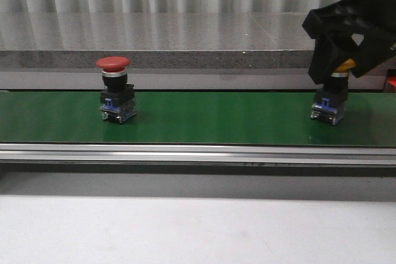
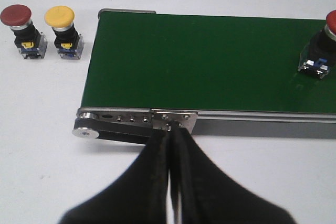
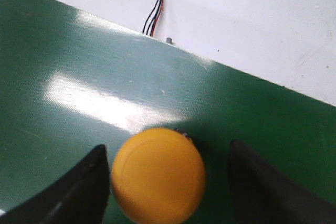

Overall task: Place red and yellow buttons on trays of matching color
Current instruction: 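Grasp the yellow button at the belt end with the right gripper, then carry the yellow button into the yellow tray and open the right gripper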

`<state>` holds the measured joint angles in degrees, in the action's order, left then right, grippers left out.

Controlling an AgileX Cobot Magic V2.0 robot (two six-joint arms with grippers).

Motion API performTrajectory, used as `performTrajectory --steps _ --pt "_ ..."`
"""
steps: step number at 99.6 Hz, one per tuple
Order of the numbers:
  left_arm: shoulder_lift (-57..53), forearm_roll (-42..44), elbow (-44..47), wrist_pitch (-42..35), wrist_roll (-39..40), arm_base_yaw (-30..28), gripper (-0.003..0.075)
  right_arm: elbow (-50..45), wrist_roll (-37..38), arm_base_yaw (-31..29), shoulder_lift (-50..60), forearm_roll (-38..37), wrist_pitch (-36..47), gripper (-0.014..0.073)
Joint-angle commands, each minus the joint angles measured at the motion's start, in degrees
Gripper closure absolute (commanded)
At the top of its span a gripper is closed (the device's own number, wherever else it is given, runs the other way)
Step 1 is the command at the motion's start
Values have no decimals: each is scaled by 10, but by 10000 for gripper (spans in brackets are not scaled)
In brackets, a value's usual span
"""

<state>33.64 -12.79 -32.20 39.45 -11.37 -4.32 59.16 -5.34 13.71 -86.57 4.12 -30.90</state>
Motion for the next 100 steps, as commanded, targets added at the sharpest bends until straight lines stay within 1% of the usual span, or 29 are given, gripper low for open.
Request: performTrajectory --steps 1,5,8,13,20,32,46,56,67,79,91,100 --pt "0 -13 -15 -37 0 3 739 20 -5 2 7 3 34 262" --pt "0 -13 -15 -37 0 3 739 20 -5 2 5 3 34 306" --pt "0 -13 -15 -37 0 3 739 20 -5 2 5 3 34 358" --pt "0 -13 -15 -37 0 3 739 20 -5 2 5 3 33 421" --pt "0 -13 -15 -37 0 3 739 20 -5 2 9 3 24 474" --pt "0 -13 -15 -37 0 3 739 19 -1 -4 28 3 -14 482" --pt "0 -13 -15 -37 0 3 739 15 35 -38 77 3 -58 482" --pt "0 -13 -15 -37 0 3 739 -2 60 -83 126 2 -88 482" --pt "0 -13 -15 -37 0 3 739 -28 66 -147 170 -5 -102 488" --pt "0 -13 -15 -37 0 3 739 -63 66 -244 215 -9 -112 489" --pt "0 -13 -15 -37 0 3 739 -92 71 -339 250 -9 -105 489" --pt "0 -13 -15 -37 0 3 739 -111 87 -386 267 -9 -91 489"
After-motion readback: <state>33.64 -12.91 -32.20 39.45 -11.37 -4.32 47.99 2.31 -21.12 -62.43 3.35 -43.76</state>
